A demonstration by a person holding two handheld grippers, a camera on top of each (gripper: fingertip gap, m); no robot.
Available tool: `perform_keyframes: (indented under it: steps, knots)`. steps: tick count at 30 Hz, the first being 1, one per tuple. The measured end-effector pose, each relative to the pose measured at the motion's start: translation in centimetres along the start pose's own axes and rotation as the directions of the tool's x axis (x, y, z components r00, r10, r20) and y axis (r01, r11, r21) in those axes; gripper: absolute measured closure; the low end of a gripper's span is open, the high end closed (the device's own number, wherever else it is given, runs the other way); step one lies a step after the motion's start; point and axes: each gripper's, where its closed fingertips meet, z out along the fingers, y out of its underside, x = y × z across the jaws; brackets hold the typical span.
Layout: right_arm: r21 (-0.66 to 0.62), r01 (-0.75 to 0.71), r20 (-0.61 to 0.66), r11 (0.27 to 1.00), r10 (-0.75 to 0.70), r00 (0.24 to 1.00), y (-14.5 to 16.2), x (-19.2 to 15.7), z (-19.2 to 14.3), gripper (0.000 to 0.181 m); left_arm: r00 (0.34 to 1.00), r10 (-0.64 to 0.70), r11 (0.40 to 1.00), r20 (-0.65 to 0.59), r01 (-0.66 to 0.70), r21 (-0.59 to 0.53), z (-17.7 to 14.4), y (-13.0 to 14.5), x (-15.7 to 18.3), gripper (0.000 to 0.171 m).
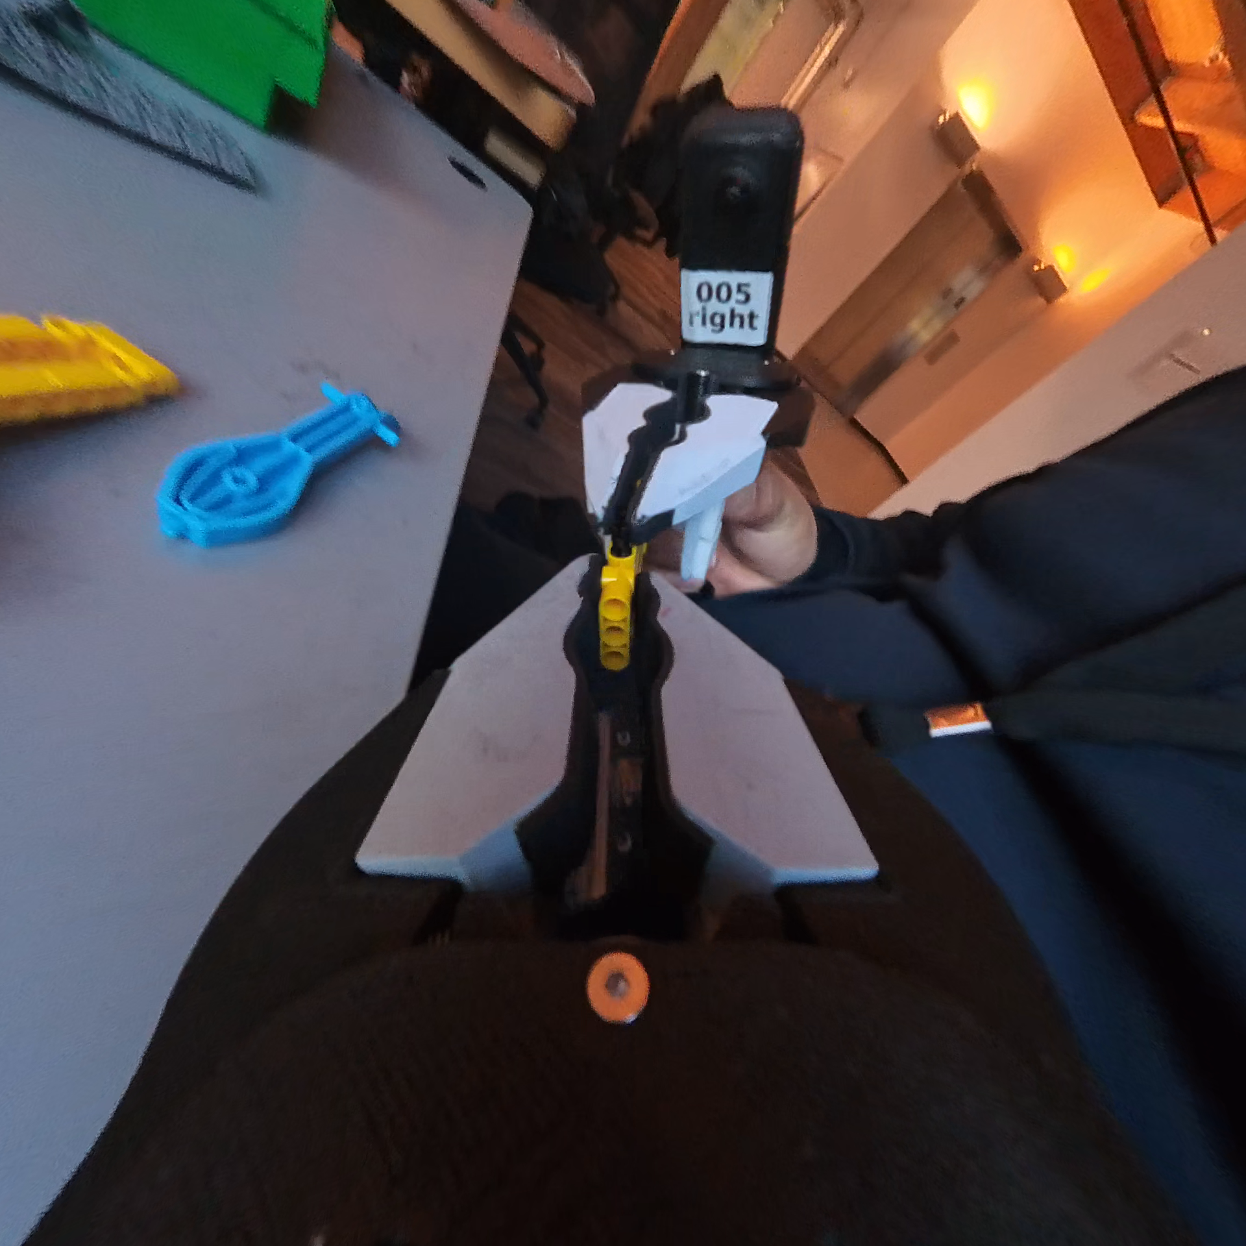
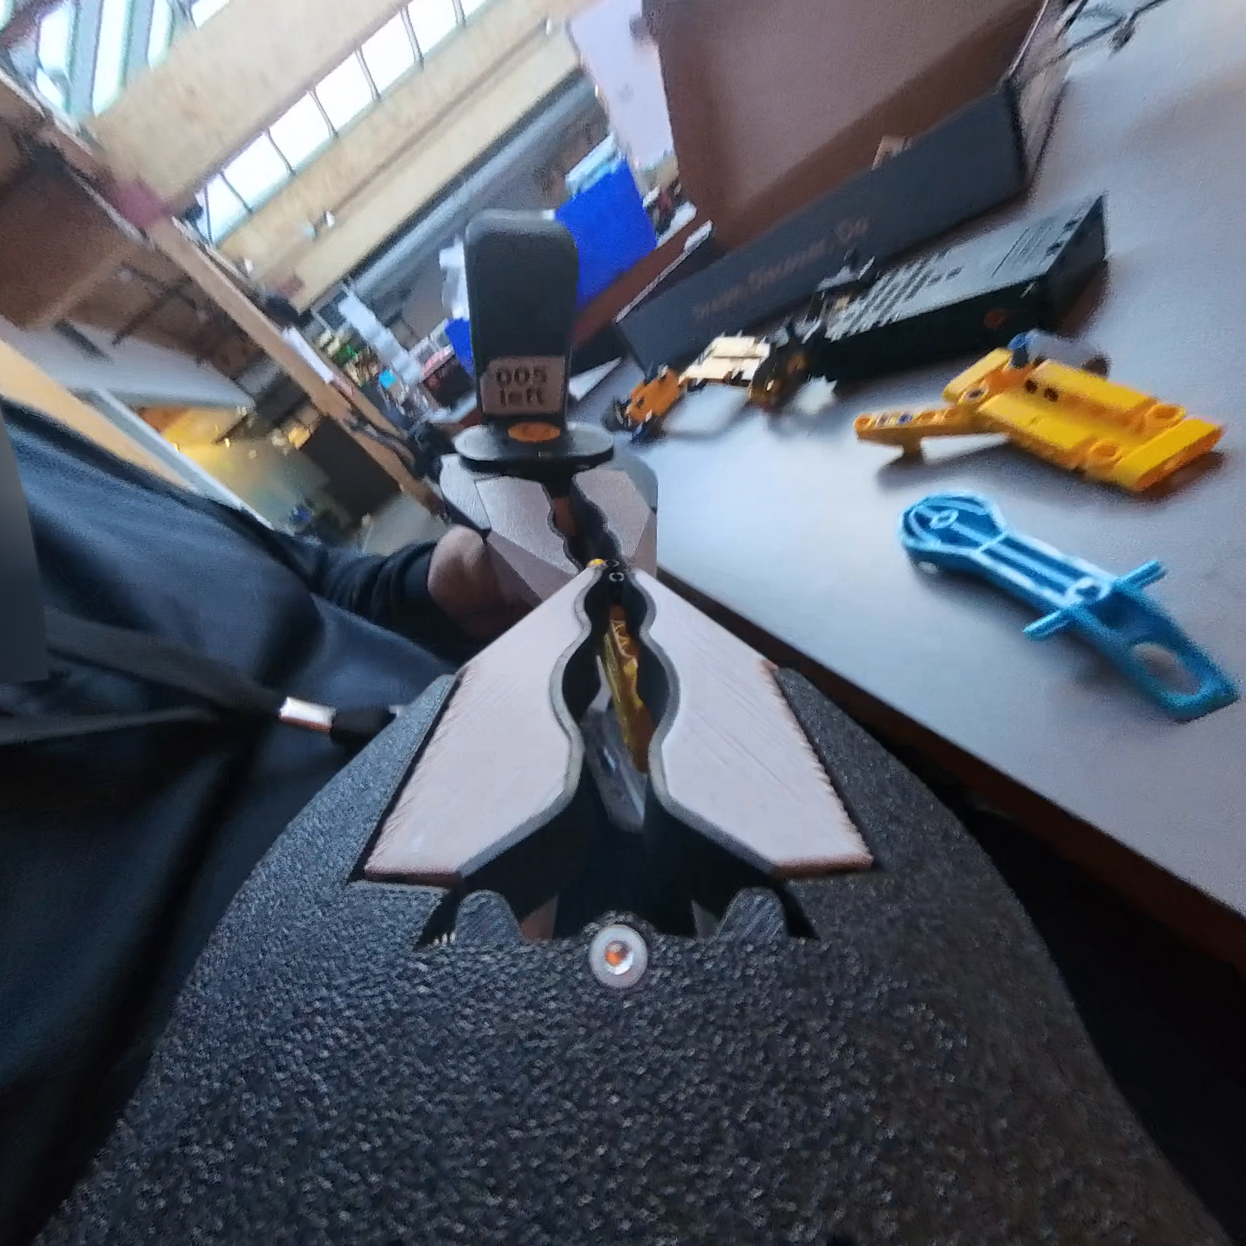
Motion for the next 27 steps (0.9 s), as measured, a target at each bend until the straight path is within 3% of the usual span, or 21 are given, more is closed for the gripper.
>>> perform_keyframes:
  steps: [10, 12, 13, 15, 19, 24, 27]
  knots:
    - [0.175, -0.153, 0.054, 0.973, 0.146, 0.988, -4.1, 1.4, 0.7, 0.181, 0.999, -0.038, 0.986, 0.034, 0.032, 0.166, -0.7, -3.7, -1.2, 0.162]
    - [0.393, -0.207, 0.024, 0.896, 0.215, 0.976, -7.9, 4.0, -2.4, 0.181, 0.992, 0.057, 0.994, 0.116, -0.067, 0.084, -0.1, -1.9, -1.4, 0.165]
    - [0.434, -0.209, 0.015, 0.876, 0.225, 0.974, -9.4, 5.1, -4.3, 0.181, 0.990, 0.073, 0.995, 0.125, -0.081, 0.065, 0.1, -1.0, -1.2, 0.165]
    - [0.352, -0.142, -0.022, 0.925, 0.160, 0.987, -9.9, 5.5, -5.2, 0.181, 0.996, 0.028, 0.993, 0.087, -0.037, 0.109, 0.0, -1.6, -0.9, 0.165]
    - [0.034, 0.014, -0.035, 0.999, -0.013, 0.999, -7.2, 3.7, -3.0, 0.181, 0.981, 0.120, 0.988, 0.150, -0.132, 0.078, -1.4, -3.5, -2.0, 0.166]
    - [-0.021, 0.084, 0.062, 0.996, -0.082, 0.995, -6.5, 1.8, -1.5, 0.181, 0.976, 0.123, 0.991, 0.178, -0.130, 0.030, -1.1, -2.4, -2.8, 0.166]
    - [-0.143, 0.192, 0.082, 0.971, -0.182, 0.980, -4.4, 1.1, -0.2, 0.173, 0.970, 0.162, 0.986, 0.180, -0.165, 0.003, -1.0, -2.3, -2.6, 0.166]
